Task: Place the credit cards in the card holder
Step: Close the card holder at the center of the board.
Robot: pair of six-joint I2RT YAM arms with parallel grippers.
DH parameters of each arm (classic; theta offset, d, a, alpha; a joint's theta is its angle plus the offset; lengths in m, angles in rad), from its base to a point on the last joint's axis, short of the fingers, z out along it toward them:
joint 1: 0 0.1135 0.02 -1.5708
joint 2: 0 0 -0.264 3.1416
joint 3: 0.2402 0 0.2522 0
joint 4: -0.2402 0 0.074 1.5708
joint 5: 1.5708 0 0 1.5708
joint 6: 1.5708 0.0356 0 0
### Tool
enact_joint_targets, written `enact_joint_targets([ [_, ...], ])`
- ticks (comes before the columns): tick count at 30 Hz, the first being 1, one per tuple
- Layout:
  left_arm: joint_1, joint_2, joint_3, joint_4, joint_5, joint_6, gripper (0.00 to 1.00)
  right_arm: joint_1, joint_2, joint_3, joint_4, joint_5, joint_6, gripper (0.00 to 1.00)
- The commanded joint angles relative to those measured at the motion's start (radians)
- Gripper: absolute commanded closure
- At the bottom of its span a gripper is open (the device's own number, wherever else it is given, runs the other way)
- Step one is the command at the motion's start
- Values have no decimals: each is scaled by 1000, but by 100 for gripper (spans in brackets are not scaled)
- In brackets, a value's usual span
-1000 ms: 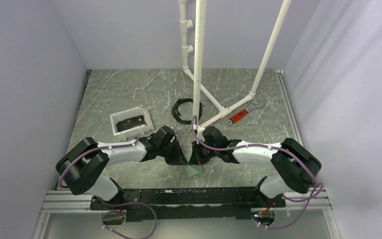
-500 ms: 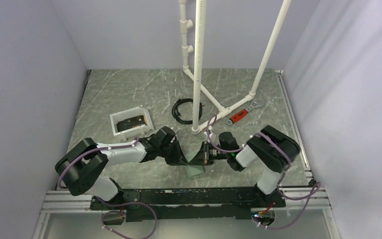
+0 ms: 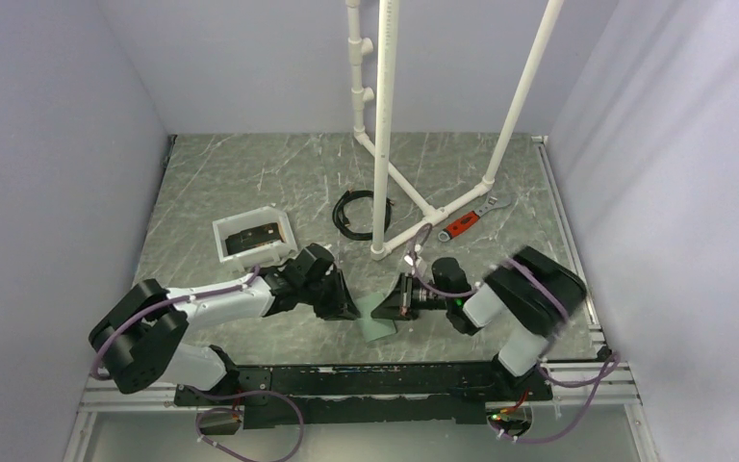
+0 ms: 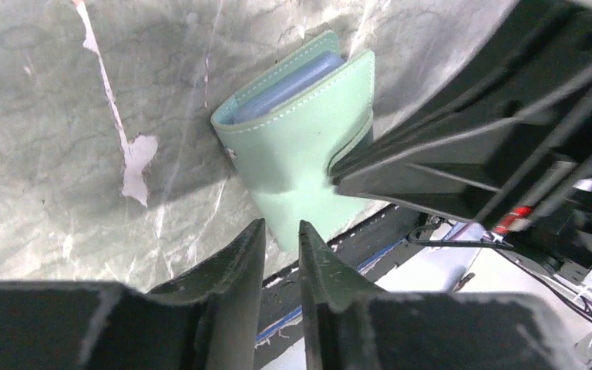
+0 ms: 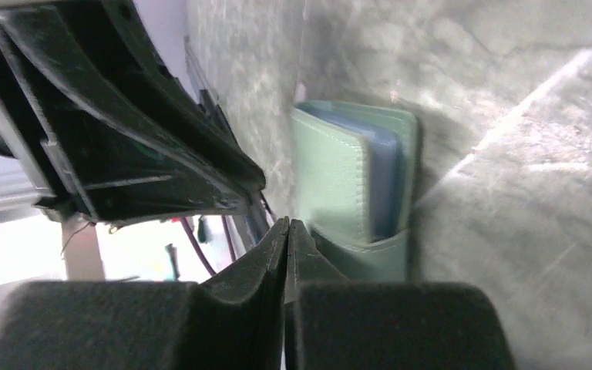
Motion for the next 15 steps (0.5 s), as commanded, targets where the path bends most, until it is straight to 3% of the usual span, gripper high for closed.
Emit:
enact_joint_targets([
  [1, -4, -75, 64, -88, -33, 63, 66, -1, -436, 127, -854, 232, -347, 81],
  [4, 3, -118, 84, -130, -52, 98, 59, -7, -580, 273, -1164, 299, -503, 56],
  [8, 12, -164, 124, -179, -48, 148, 52, -8, -634, 403, -1431, 377, -638, 44],
  [9, 12, -196, 160, -263, -101, 171, 46, -8, -681, 431, -1504, 430, -663, 33],
  [15, 34, -201, 120, -236, -83, 189, 39, -11, -776, 490, -1566, 502, -665, 25],
])
